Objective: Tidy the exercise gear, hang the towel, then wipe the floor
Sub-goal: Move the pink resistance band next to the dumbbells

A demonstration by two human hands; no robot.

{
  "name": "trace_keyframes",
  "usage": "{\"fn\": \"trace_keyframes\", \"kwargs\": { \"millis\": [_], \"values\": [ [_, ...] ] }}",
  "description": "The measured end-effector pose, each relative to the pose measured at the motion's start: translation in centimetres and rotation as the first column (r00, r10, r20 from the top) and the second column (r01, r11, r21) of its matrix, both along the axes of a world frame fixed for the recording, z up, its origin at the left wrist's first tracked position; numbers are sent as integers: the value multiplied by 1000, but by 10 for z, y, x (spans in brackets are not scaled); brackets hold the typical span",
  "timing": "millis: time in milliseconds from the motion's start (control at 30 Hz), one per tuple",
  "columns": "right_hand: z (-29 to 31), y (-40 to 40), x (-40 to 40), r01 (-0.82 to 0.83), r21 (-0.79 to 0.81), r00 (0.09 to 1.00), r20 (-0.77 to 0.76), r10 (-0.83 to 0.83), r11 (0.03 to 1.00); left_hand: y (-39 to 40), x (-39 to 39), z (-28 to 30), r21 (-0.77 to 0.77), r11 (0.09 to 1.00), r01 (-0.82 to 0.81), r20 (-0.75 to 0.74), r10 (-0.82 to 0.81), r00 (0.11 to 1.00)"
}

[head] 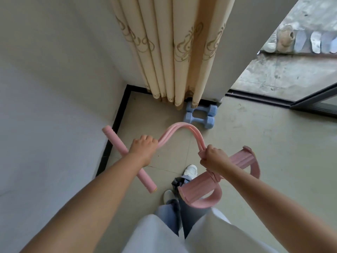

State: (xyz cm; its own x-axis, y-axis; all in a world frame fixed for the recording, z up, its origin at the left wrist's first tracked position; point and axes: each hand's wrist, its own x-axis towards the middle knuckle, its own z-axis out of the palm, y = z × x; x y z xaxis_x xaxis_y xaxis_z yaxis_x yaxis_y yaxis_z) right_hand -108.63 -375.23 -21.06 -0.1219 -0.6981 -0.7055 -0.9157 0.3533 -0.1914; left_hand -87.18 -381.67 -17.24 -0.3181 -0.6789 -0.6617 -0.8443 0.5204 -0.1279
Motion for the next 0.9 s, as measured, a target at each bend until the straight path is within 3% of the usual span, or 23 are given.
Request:
{"fn": "trace_keyframes", "kwargs": {
  "millis": [267, 433, 567, 767, 867, 900],
  "values": [
    [-111, -82, -6, -16, 39, 1000, 24, 15, 999, -95, -19, -103, 12, 997, 74, 30, -74, 997],
    [-210, -120, 5, 77, 69, 997, 17, -79, 995, -137, -24, -222, 61, 981, 186, 70, -190, 979],
    [-305, -135, 16, 63, 77, 997, -43, -60, 995, -159, -23, -335, 84, 944, 320, 97, -328, 940],
    [-448, -154, 26, -251, 166, 963, -56, 264, 953, -182, -25, -497, 170, 775, 609, 146, -631, 762],
    [-500, -161, 24, -324, 252, 938, -37, 343, 912, -200, -28, -554, 136, 671, 729, 113, -741, 662],
    [-512, -163, 24, -305, 250, 946, -29, 322, 919, -208, -29, -567, 55, 608, 792, 71, -794, 604]
  ]
}}
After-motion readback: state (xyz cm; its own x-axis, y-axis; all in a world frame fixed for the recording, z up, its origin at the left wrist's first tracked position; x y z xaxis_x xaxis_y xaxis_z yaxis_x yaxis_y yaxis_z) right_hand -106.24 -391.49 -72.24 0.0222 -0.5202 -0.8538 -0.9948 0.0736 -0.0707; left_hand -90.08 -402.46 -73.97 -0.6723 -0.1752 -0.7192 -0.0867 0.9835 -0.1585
